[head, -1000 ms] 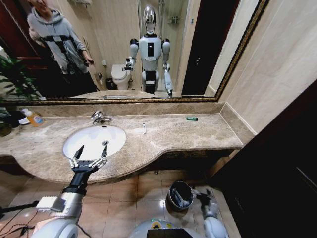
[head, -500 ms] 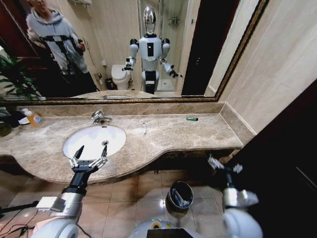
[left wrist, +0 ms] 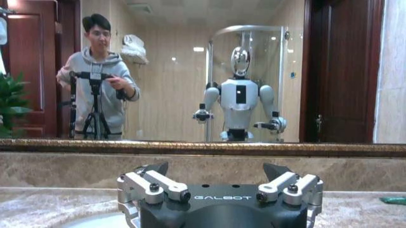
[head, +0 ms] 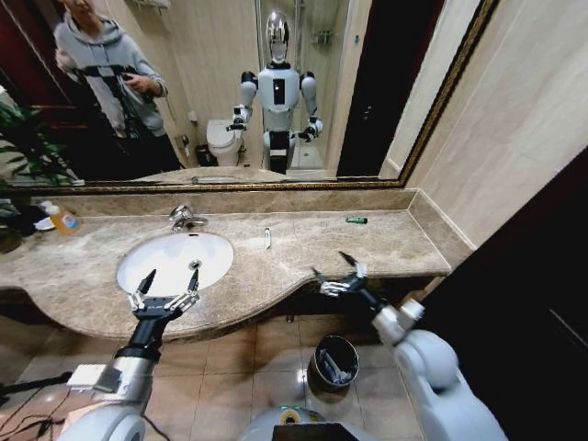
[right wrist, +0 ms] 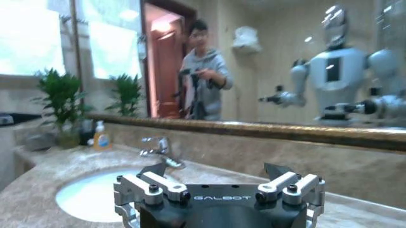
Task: Pick up the trash from the sink and place it in the trash bin.
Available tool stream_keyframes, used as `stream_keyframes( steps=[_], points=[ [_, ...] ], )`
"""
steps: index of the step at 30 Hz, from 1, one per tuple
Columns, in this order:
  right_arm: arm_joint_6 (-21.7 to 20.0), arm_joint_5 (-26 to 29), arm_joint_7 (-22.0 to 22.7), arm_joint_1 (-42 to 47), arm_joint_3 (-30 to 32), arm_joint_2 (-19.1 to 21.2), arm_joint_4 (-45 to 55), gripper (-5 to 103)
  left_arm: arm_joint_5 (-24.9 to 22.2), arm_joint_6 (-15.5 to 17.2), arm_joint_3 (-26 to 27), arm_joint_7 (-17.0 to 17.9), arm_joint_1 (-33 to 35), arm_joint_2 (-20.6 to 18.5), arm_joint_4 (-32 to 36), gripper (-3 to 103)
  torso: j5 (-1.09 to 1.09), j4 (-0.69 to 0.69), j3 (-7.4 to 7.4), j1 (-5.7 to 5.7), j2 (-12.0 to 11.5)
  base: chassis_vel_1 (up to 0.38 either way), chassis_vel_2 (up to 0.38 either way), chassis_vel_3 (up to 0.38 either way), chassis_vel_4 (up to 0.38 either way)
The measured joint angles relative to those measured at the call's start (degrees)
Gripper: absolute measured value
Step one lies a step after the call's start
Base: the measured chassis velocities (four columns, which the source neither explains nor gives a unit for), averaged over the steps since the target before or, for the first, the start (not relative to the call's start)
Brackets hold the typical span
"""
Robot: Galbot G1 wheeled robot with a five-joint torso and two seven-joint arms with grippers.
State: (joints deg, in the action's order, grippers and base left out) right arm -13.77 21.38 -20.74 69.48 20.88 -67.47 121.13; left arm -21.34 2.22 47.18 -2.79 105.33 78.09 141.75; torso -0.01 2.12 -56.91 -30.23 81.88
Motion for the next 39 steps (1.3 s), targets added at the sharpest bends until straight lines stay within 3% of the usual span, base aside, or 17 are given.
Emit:
stream_keyframes(
  steps=[5, 11, 13, 16, 20, 24, 26, 28, 31, 39],
  points=[
    [-2.7, 1.2, 4.9, -11.3, -9.9, 0.7, -5.9, 100, 0.0, 0.0, 0.0, 0.0, 0.0, 0.0, 0.0, 100, 0.01, -0.01, 0.00, 0.00, 0.0, 0.000, 0.000, 0.000, 0.000],
    [-3.3, -0.9, 8.1, -22.0, -17.7, -3.6, -13.9, 100, 0.0, 0.0, 0.0, 0.0, 0.0, 0.0, 0.0, 100, 0.03, 0.00, 0.00, 0.00, 0.0, 0.000, 0.000, 0.000, 0.000],
    [-3.7, -1.9, 8.3, -23.4, -18.1, -5.7, -15.5, 100, 0.0, 0.0, 0.0, 0.0, 0.0, 0.0, 0.0, 100, 0.03, -0.01, 0.00, -0.01, 0.0, 0.000, 0.000, 0.000, 0.000],
    [-5.0, -5.4, 8.5, -26.8, -18.3, -13.1, -20.4, 100, 0.0, 0.0, 0.0, 0.0, 0.0, 0.0, 0.0, 100, 0.02, 0.00, 0.00, 0.00, 0.0, 0.000, 0.000, 0.000, 0.000],
    [-6.4, -7.2, 10.0, -29.9, -20.6, -17.9, -25.2, 100, 0.0, 0.0, 0.0, 0.0, 0.0, 0.0, 0.0, 100, 0.04, 0.00, 0.00, 0.00, 0.0, 0.000, 0.000, 0.000, 0.000],
    [-7.2, -8.6, 10.8, -30.5, -20.8, -19.8, -26.4, 100, 0.0, 0.0, 0.0, 0.0, 0.0, 0.0, 0.0, 100, 0.05, -0.01, 0.00, 0.00, 0.0, 0.000, 0.000, 0.000, 0.000],
    [-7.2, -13.9, 12.6, -31.4, -20.0, -23.5, -29.4, 100, 0.0, 0.0, 0.0, 0.0, 0.0, 0.0, 0.0, 100, 0.04, -0.01, 0.01, 0.01, 0.0, 0.000, 0.000, 0.000, 0.000],
    [-7.1, -15.5, 13.1, -31.6, -19.9, -24.2, -30.3, 100, 0.0, 0.0, 0.0, 0.0, 0.0, 0.0, 0.0, 100, 0.02, 0.00, 0.01, 0.01, 0.0, 0.000, 0.000, 0.000, 0.000],
    [-6.0, -21.0, 18.3, -32.1, -18.5, -24.9, -35.1, 100, 0.0, 0.0, 0.0, 0.0, 0.0, 0.0, 0.0, 100, 0.02, 0.00, 0.01, 0.00, 0.0, 0.000, 0.000, 0.000, 0.000],
    [-5.9, -23.6, 24.4, -29.9, -19.1, -24.9, -35.5, 100, 0.0, 0.0, 0.0, 0.0, 0.0, 0.0, 0.0, 100, 0.00, -0.01, 0.01, 0.00, 0.0, 0.000, 0.000, 0.000, 0.000]
  ],
)
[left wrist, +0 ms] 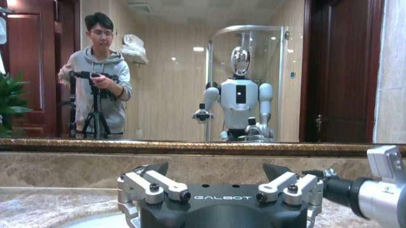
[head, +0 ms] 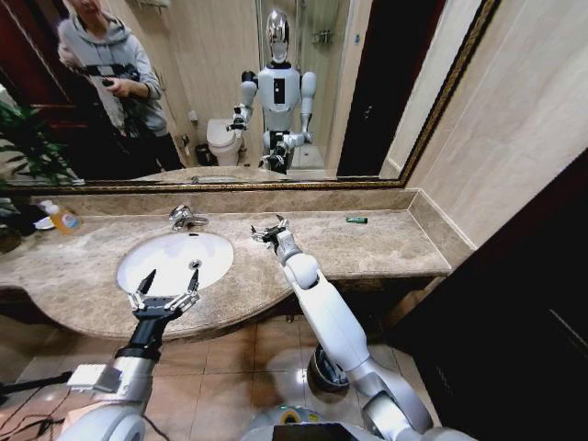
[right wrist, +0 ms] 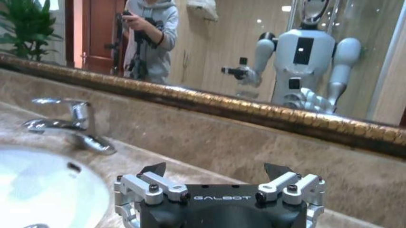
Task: Pick up the trash from the sink and place it in the trash bin.
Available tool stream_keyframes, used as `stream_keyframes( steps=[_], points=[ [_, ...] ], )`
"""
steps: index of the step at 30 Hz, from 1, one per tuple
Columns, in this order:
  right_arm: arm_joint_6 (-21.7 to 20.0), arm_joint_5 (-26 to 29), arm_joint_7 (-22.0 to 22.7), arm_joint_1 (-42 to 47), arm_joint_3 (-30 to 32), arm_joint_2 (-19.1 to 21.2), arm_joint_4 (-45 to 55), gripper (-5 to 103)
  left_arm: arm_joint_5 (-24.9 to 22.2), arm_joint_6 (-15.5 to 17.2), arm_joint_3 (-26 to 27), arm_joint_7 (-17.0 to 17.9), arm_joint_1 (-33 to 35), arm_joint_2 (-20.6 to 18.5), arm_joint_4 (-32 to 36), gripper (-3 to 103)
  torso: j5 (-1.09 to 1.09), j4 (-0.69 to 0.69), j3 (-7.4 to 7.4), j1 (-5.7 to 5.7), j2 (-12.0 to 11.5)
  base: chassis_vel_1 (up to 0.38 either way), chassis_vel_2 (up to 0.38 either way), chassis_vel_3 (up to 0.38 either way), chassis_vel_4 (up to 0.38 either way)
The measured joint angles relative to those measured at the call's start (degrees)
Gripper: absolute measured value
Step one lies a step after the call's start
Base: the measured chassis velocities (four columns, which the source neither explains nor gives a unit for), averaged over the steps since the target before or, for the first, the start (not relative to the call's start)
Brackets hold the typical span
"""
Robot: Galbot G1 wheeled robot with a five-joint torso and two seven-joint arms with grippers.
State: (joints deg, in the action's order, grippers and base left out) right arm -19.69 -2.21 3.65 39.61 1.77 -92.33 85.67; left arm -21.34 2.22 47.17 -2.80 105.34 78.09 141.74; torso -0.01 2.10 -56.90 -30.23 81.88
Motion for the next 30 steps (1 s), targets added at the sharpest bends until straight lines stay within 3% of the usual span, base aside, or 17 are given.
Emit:
stream_keyframes(
  steps=[12, 30],
  points=[
    [1.6, -2.5, 0.7, 3.7, -4.6, 0.1, -1.9, 100, 0.0, 0.0, 0.0, 0.0, 0.0, 0.0, 0.0, 100, 0.01, 0.00, 0.00, 0.00, 0.0, 0.000, 0.000, 0.000, 0.000],
    [5.9, -1.4, 3.6, -4.6, -3.5, 0.2, -15.1, 100, 0.0, 0.0, 0.0, 0.0, 0.0, 0.0, 0.0, 100, 0.01, 0.00, 0.00, 0.00, 0.0, 0.000, 0.000, 0.000, 0.000]
  ],
)
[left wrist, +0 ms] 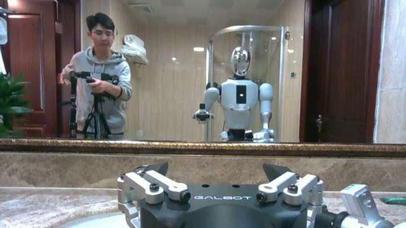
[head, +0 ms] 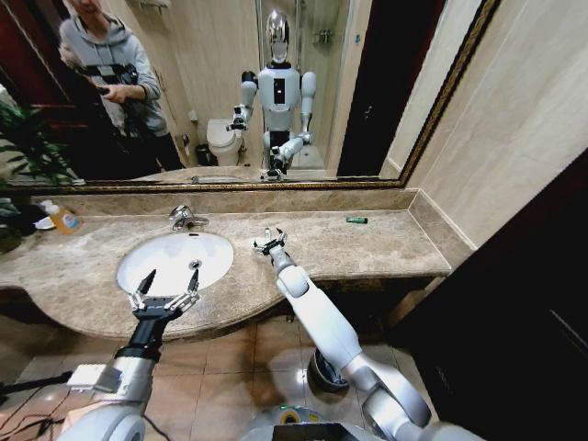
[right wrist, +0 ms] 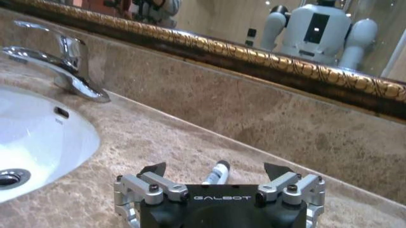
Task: Pick up the trash from the sink and place it in the trash bin.
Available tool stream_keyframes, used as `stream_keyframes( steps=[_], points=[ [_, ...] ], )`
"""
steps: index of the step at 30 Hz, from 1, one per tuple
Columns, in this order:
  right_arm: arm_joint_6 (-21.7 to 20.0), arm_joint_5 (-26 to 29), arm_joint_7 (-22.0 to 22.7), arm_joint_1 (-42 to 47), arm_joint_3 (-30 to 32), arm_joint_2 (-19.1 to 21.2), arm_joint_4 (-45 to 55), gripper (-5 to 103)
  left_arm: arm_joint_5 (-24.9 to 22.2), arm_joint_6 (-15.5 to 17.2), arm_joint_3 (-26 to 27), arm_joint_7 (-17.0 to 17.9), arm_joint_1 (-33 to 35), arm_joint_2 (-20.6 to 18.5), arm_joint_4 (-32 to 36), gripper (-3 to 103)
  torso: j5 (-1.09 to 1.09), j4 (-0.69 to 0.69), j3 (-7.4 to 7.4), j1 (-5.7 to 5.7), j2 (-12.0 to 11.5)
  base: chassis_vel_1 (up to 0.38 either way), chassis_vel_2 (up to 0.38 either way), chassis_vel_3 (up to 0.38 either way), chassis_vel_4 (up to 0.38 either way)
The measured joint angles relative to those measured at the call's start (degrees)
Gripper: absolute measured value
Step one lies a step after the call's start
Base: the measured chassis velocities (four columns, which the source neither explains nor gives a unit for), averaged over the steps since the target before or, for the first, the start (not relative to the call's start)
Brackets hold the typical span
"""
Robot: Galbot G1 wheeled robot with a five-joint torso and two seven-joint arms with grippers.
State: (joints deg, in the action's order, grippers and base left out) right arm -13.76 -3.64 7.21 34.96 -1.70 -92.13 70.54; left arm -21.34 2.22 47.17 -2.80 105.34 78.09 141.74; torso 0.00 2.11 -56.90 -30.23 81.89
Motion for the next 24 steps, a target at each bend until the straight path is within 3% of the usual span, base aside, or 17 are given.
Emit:
stream_keyframes(
  steps=[6, 8, 14, 15, 19, 24],
  points=[
    [0.6, 0.1, -0.1, -0.3, 0.1, 0.0, -1.4, 103, 0.0, 0.0, 0.0, 0.0, 0.0, 0.0, 0.0, 100, 0.00, 0.00, 0.00, 0.00, 0.0, 0.000, 0.000, 0.000, 0.000],
    [1.0, 0.1, -0.4, -0.3, 0.3, 0.0, -1.9, 99, 0.0, 0.0, 0.0, 0.0, 0.0, 0.0, 0.0, 100, 0.00, 0.00, 0.00, 0.00, 0.0, 0.000, 0.000, 0.000, 0.000],
    [1.2, 0.3, -1.0, -0.2, 0.6, 0.0, -2.4, 84, 0.0, 0.0, 0.0, 0.0, 0.0, 0.0, 0.0, 100, 0.00, 0.00, 0.00, 0.00, 0.0, 0.000, 0.000, 0.000, 0.000],
    [1.2, 0.3, -1.2, 0.0, 0.6, 0.0, -2.4, 77, 0.0, 0.0, 0.0, 0.0, 0.0, 0.0, 0.0, 100, 0.00, 0.00, 0.00, 0.00, 0.0, 0.000, 0.000, 0.000, 0.000],
    [1.3, 0.3, -1.3, 0.1, 0.5, 0.0, -2.7, 72, 0.0, 0.0, 0.0, 0.0, 0.0, 0.0, 0.0, 100, 0.00, 0.00, 0.00, 0.00, 0.0, 0.000, 0.000, 0.000, 0.000],
    [1.3, 0.8, -1.5, 0.3, -0.1, 0.0, -2.8, 56, 0.0, 0.0, 0.0, 0.0, 0.0, 0.0, 0.0, 100, 0.00, 0.00, 0.00, 0.00, 0.0, 0.000, 0.000, 0.000, 0.000]
  ],
)
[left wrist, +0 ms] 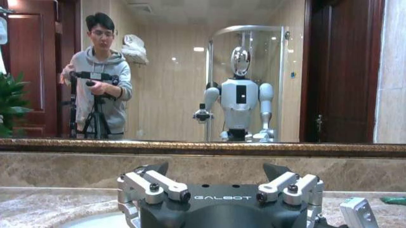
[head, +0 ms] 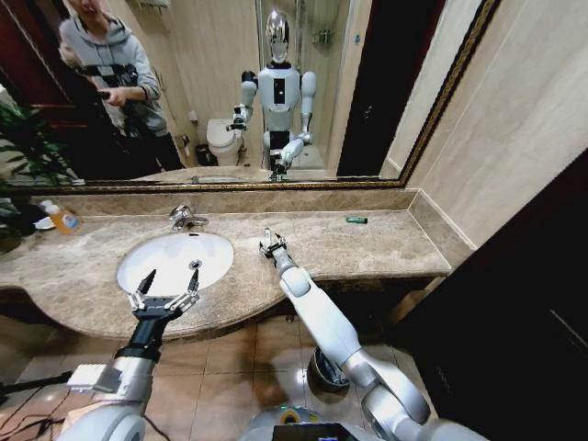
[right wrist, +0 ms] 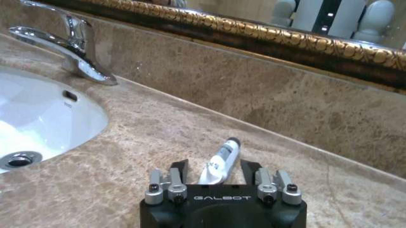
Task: Pick up the trash from the sink and place it in the trash bin.
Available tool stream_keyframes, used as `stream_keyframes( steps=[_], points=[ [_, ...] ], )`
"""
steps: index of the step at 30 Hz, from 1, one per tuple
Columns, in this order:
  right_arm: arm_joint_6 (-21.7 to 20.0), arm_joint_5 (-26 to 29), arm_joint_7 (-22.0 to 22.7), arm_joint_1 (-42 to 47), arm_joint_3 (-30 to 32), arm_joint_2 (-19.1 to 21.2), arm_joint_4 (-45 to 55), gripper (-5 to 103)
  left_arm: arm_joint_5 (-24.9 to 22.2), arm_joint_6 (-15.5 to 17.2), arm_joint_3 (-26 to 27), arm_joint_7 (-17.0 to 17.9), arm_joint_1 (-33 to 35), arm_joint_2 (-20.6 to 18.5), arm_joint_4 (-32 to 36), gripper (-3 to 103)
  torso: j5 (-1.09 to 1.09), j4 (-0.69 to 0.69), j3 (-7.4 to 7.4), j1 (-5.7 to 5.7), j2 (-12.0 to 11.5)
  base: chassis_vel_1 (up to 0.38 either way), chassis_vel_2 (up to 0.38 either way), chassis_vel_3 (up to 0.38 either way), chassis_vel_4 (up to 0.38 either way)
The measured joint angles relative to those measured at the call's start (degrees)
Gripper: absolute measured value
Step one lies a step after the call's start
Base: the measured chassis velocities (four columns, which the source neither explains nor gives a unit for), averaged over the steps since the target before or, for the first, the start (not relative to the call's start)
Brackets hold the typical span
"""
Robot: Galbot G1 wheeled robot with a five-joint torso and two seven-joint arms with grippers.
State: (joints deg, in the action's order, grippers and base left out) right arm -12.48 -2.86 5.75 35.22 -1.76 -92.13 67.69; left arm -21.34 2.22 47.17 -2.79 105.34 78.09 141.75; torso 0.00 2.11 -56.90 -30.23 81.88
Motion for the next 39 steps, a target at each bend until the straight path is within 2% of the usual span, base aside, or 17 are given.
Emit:
stream_keyframes(
  steps=[2, 5, 6, 8, 15, 17, 19, 22, 26, 27, 29, 30, 32, 36, 38, 39],
  points=[
    [0.0, 0.2, 0.0, 0.0, 0.0, 0.0, -0.1, 48, 0.0, 0.0, 0.0, 0.0, 0.0, 0.0, 0.0, 100, 0.00, 0.00, 0.00, 0.00, 0.0, 0.000, 0.000, 0.000, 0.000],
    [0.0, 1.1, 0.1, 0.0, 0.2, 0.0, 0.2, 44, 0.0, 0.0, 0.0, 0.0, 0.0, 0.0, 0.0, 100, 0.00, 0.00, 0.00, 0.00, 0.0, 0.000, 0.000, 0.000, 0.000],
    [-0.1, 1.7, 0.1, 0.0, 0.3, 0.0, 0.6, 37, 0.0, 0.0, 0.0, 0.0, 0.0, 0.0, 0.0, 100, 0.00, 0.00, 0.00, 0.00, 0.0, 0.000, 0.000, 0.000, 0.000],
    [-0.3, 2.4, 0.1, 0.0, 0.4, 0.0, 1.1, 37, 0.0, 0.0, 0.0, 0.0, 0.0, 0.0, 0.0, 100, 0.00, 0.00, 0.00, 0.00, 0.0, 0.000, 0.000, 0.000, 0.000],
    [-0.8, 5.9, -0.2, 0.4, 1.1, 0.0, 2.9, 13, 0.0, 0.0, 0.0, 0.0, 0.0, 0.0, 0.0, 100, 0.00, 0.00, 0.00, 0.00, 0.0, 0.000, 0.000, 0.000, 0.000],
    [-0.8, 6.1, -0.2, 0.4, 1.1, 0.0, 3.1, 13, 0.0, 0.0, 0.0, 0.0, 0.0, 0.0, 0.0, 100, 0.00, 0.00, 0.00, 0.00, 0.0, 0.000, 0.000, 0.000, 0.000],
    [-0.9, 6.2, -0.2, 0.4, 1.0, 0.0, 3.4, 5, 0.0, 0.0, 0.0, 0.0, 0.0, 0.0, 0.0, 100, 0.00, 0.00, 0.00, 0.00, 0.0, 0.000, 0.000, 0.000, 0.000],
    [-0.8, 6.2, -0.2, 0.4, 1.2, 0.0, 3.4, 0, 0.0, 0.0, 0.0, 0.0, 0.0, 0.0, 0.0, 100, 0.00, 0.00, 0.00, 0.00, 0.0, 0.000, 0.000, 0.000, 0.000],
    [-0.9, 6.6, 0.3, 0.2, 0.9, 0.0, 3.8, 1, 0.0, 0.0, 0.0, 0.0, 0.0, 0.0, 0.0, 100, 0.00, 0.00, 0.00, 0.00, 0.0, 0.000, 0.000, 0.000, 0.000],
    [-1.0, 6.7, 0.4, 0.2, 0.7, 0.0, 4.0, 7, 0.0, 0.0, 0.0, 0.0, 0.0, 0.0, 0.0, 100, 0.00, 0.00, 0.00, 0.00, 0.0, 0.000, 0.000, 0.000, 0.000],
    [-1.1, 6.7, 0.5, 0.2, 0.6, 0.0, 4.1, 7, 0.0, 0.0, 0.0, 0.0, 0.0, 0.0, 0.0, 100, 0.00, 0.00, 0.00, 0.00, 0.0, 0.000, 0.000, 0.000, 0.000],
    [-1.3, 6.7, 0.5, 0.1, 0.4, 0.0, 4.1, 17, 0.0, 0.0, 0.0, 0.0, 0.0, 0.0, 0.0, 100, 0.00, 0.00, 0.00, 0.00, 0.0, 0.000, 0.000, 0.000, 0.000],
    [-1.4, 6.7, 0.6, 0.0, 0.3, 0.0, 4.1, 17, 0.0, 0.0, 0.0, 0.0, 0.0, 0.0, 0.0, 100, 0.00, 0.00, 0.00, 0.00, 0.0, 0.000, 0.000, 0.000, 0.000],
    [-1.8, 6.6, 0.6, 0.0, 0.3, 0.0, 3.6, 38, 0.0, 0.0, 0.0, 0.0, 0.0, 0.0, 0.0, 100, 0.00, 0.00, 0.00, 0.00, 0.0, 0.000, 0.000, 0.000, 0.000],
    [-1.8, 6.6, 0.6, 0.0, 0.4, 0.0, 3.3, 38, 0.0, 0.0, 0.0, 0.0, 0.0, 0.0, 0.0, 100, 0.00, 0.00, 0.00, 0.00, 0.0, 0.000, 0.000, 0.000, 0.000],
    [-1.8, 6.6, 0.5, 0.0, 0.5, 0.0, 3.2, 44, 0.0, 0.0, 0.0, 0.0, 0.0, 0.0, 0.0, 100, 0.00, 0.00, 0.00, 0.00, 0.0, 0.000, 0.000, 0.000, 0.000]
  ],
)
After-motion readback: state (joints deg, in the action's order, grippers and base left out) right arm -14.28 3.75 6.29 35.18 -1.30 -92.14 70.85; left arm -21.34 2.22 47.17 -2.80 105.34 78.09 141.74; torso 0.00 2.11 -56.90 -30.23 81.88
